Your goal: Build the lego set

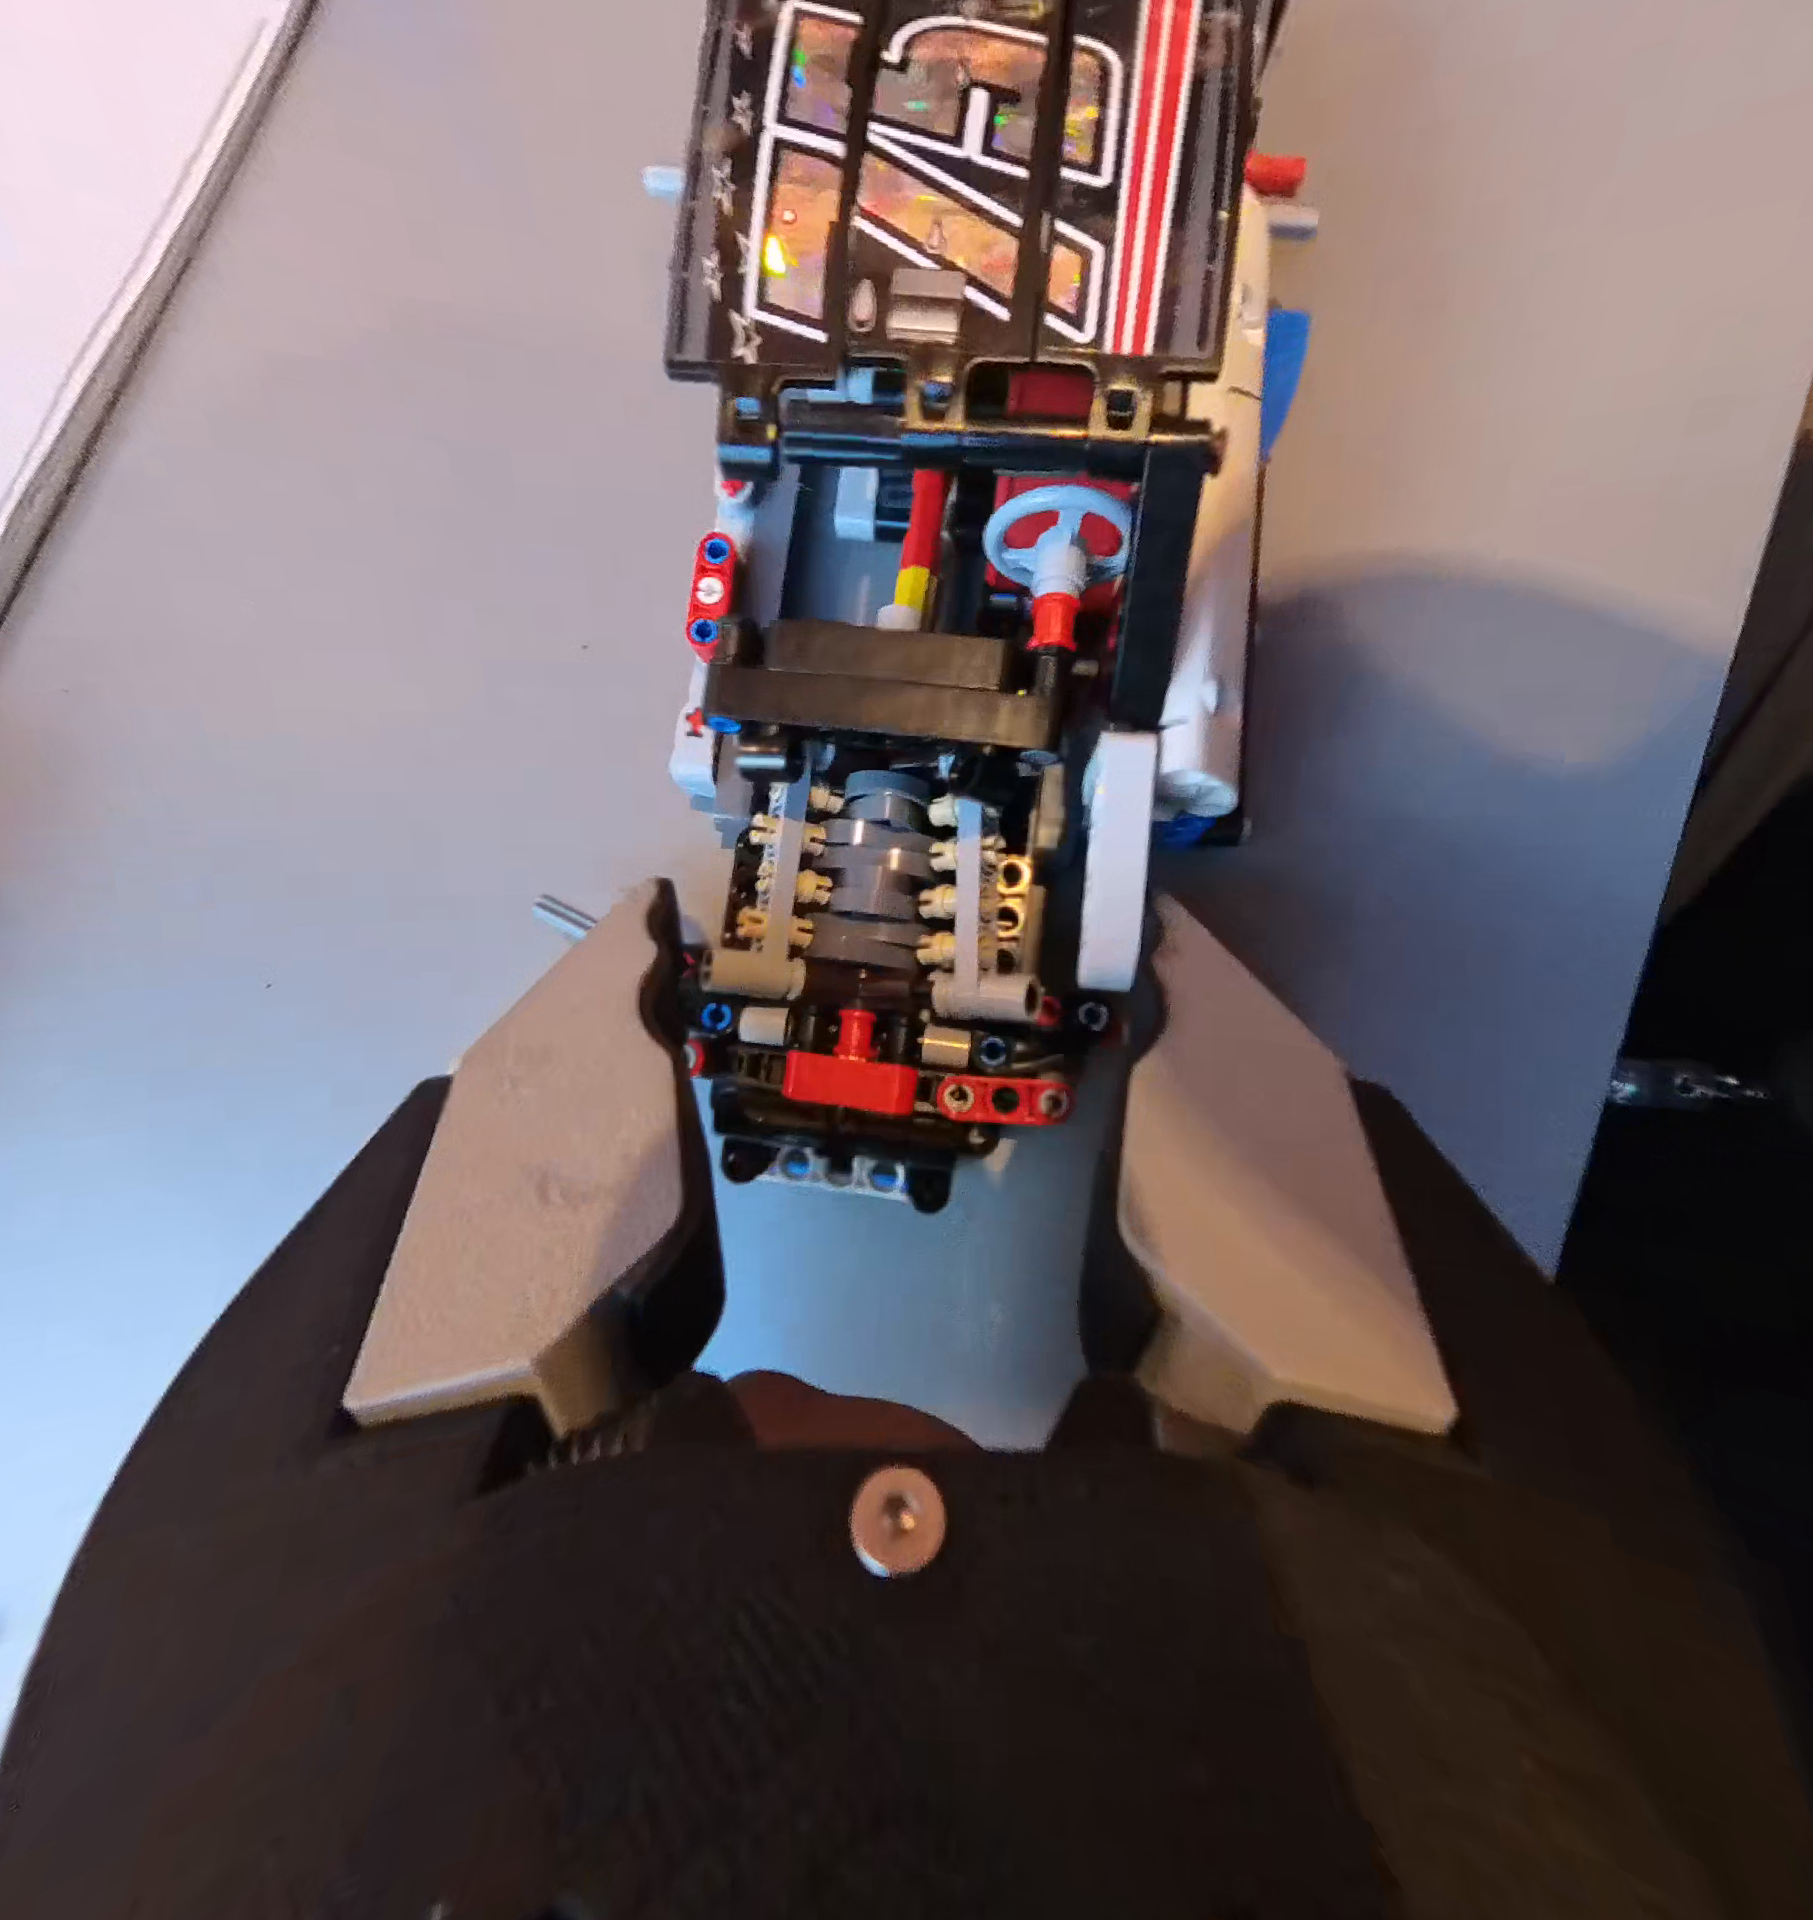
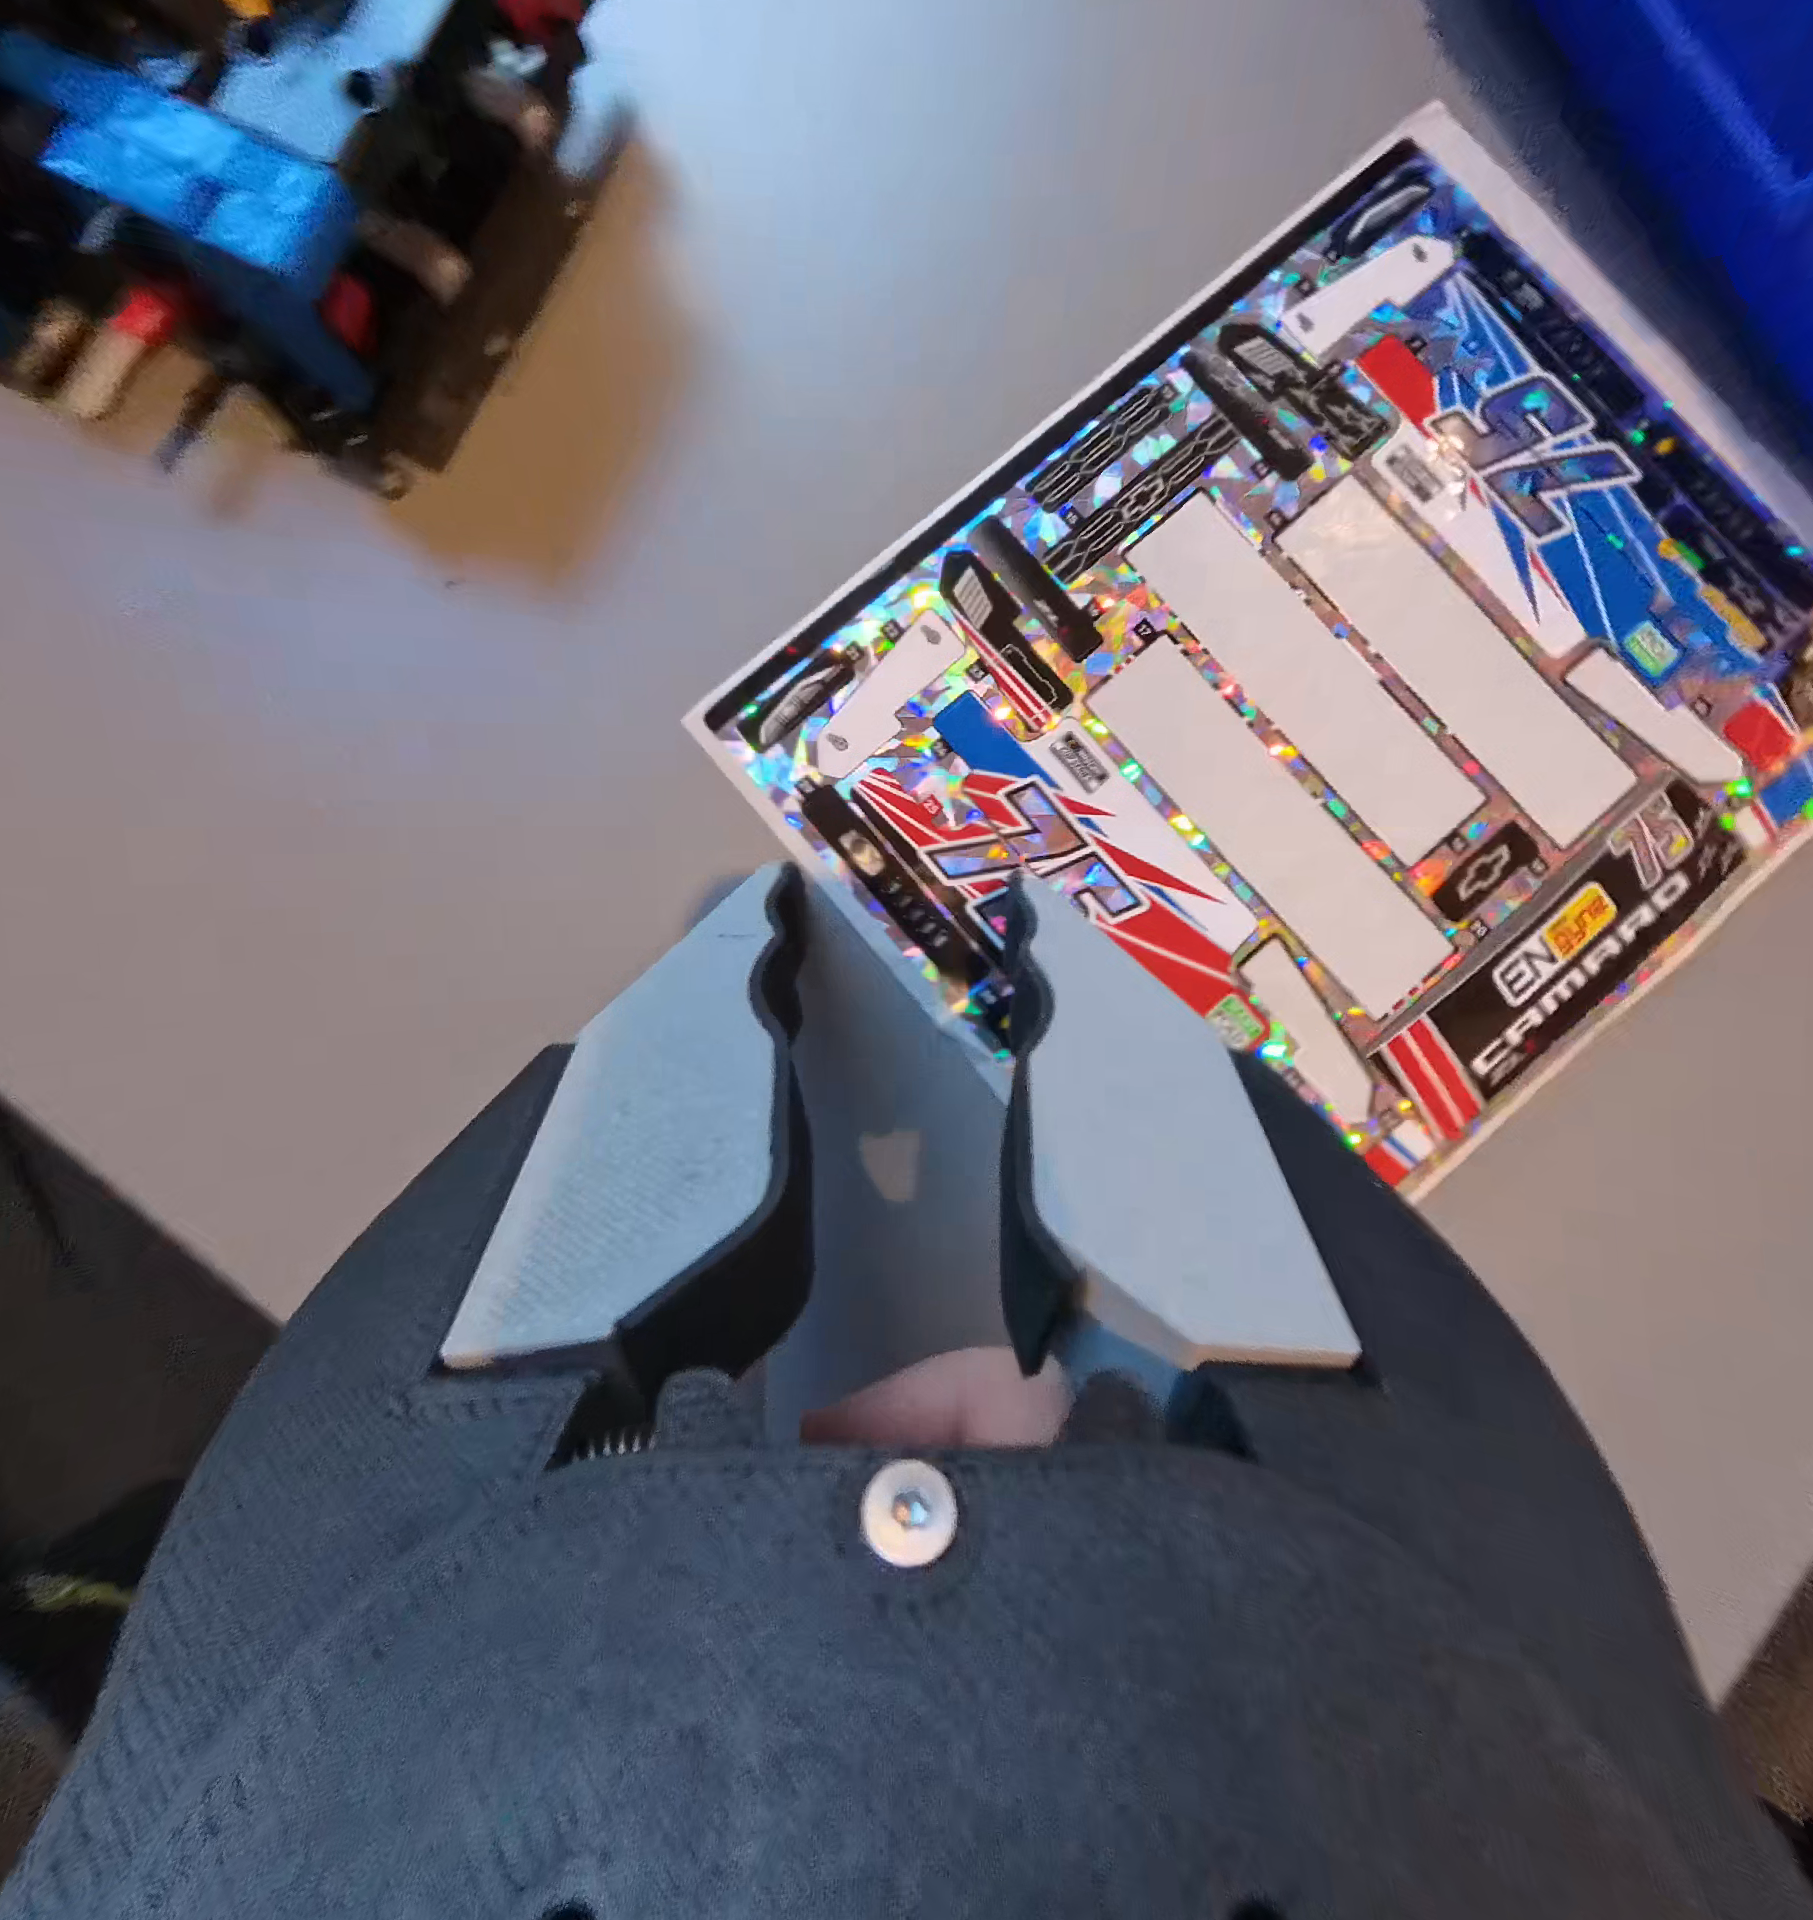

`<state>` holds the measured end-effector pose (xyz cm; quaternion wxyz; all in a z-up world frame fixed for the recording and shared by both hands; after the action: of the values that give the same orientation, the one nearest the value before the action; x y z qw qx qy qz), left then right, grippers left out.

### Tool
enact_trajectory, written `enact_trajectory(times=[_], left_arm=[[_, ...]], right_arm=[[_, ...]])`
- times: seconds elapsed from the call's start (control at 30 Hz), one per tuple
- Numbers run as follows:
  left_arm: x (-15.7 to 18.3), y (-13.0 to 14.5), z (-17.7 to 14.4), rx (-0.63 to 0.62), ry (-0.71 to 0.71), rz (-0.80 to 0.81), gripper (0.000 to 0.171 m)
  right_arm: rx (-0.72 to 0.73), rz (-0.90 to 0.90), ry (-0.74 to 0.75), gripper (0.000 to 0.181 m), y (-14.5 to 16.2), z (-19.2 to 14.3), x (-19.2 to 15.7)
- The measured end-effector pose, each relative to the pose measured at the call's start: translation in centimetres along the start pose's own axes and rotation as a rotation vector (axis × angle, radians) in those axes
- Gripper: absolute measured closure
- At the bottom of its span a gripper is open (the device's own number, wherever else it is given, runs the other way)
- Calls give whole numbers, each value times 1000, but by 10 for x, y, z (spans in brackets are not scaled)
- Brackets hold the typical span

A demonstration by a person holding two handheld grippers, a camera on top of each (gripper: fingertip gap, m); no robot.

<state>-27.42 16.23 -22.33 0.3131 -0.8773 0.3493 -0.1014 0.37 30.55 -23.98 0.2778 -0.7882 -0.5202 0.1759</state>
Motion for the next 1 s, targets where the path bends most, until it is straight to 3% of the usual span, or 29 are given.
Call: enact_trajectory(times=[0.13, 0.37, 0.47, 0.5, 0.73, 0.87, 1.0], left_arm=[[-3, -2, 8, -36, -43, 25, 93], [-24, -8, 14, -45, -114, -9, 96], [-36, -8, 15, -60, -137, -2, 95], [-40, -8, 15, -64, -148, -1, 94], [-37, -11, -20, -18, -206, -20, 95], [6, -42, -42, 111, -159, 3, 98], [90, -79, -17, 191, 59, 104, 105]], right_arm=[[-4, -13, -34, 144, 4, -9, -17], [63, 27, -19, 138, -7, -9, 17], [36, 46, -42, 144, -4, 0, 22], [39, 47, -62, 152, -4, 1, 18], [68, 6, -138, 154, 1, -5, -38], [90, 2, -199, 154, 5, -10, -71], [107, 17, -179, 147, 12, -21, -80]])
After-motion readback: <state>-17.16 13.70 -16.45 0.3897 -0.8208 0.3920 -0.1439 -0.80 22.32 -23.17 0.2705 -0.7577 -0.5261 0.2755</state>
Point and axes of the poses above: each gripper's, where its closed fingertips meet, z out along the fingers, y out of its underside, x = y × z across the jaws, the point moved 1 cm from there along -z, back along the fingers, and after that the axes turned 1 degree about x, right-handed, at the moved point
